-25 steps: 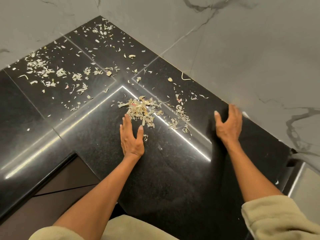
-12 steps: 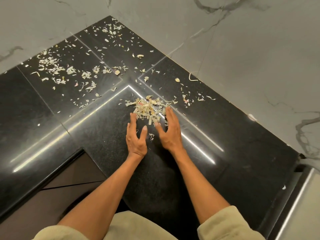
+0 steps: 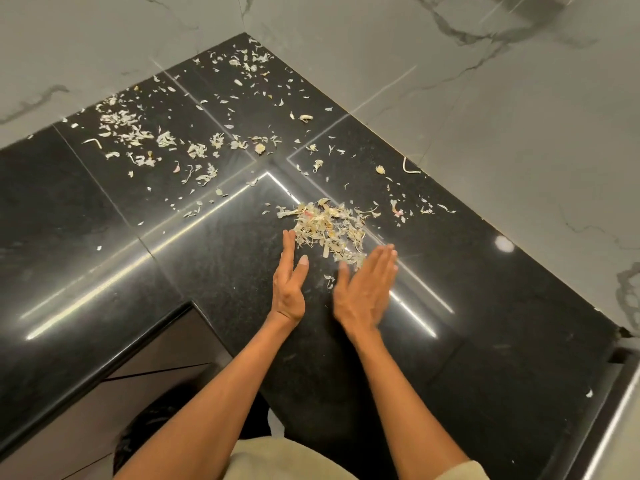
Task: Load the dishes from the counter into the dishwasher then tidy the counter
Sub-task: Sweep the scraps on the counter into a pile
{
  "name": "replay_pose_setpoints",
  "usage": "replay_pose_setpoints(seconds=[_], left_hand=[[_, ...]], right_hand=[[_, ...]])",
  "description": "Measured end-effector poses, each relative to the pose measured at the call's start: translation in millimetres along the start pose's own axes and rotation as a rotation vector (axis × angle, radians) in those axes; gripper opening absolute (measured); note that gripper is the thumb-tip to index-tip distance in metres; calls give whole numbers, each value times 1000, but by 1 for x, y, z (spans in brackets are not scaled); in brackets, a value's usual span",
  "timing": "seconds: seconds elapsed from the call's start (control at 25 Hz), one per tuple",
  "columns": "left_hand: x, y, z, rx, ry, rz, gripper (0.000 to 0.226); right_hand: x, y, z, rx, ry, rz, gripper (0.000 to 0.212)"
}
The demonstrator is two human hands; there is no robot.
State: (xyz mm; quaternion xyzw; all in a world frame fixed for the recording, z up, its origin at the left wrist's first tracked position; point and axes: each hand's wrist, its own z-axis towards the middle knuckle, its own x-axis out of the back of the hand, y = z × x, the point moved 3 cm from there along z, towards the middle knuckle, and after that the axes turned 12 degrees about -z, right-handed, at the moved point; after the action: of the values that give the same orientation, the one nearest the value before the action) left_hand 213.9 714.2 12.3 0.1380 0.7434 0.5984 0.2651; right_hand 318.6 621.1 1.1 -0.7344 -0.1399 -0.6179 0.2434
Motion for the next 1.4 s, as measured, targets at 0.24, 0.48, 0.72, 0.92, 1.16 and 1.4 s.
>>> replay_pose_setpoints(seconds=[0.24,0.48,0.72,0.92,1.16,1.4], left_hand=[[37,16,6,94,8,-223,66],[83,36,28,51,-32,-132,60],[120,40,41,17,-204,-17,55],[127,45,45,40,-268,-27,52],[149,51,49,35,-266,-57,55],[181,59,49,-77,-112,-65,57]], right_hand=[[-13,-111,31,156,-57,41,85],[-2,-90,11,203,90,110,76],[-21,-75,-47,-122,-42,-164,94],[-23,-146,0,-76,-72,-64,92],[0,-158,5,146,216,151,71],[-39,-210,-51,639,7,-212,70]])
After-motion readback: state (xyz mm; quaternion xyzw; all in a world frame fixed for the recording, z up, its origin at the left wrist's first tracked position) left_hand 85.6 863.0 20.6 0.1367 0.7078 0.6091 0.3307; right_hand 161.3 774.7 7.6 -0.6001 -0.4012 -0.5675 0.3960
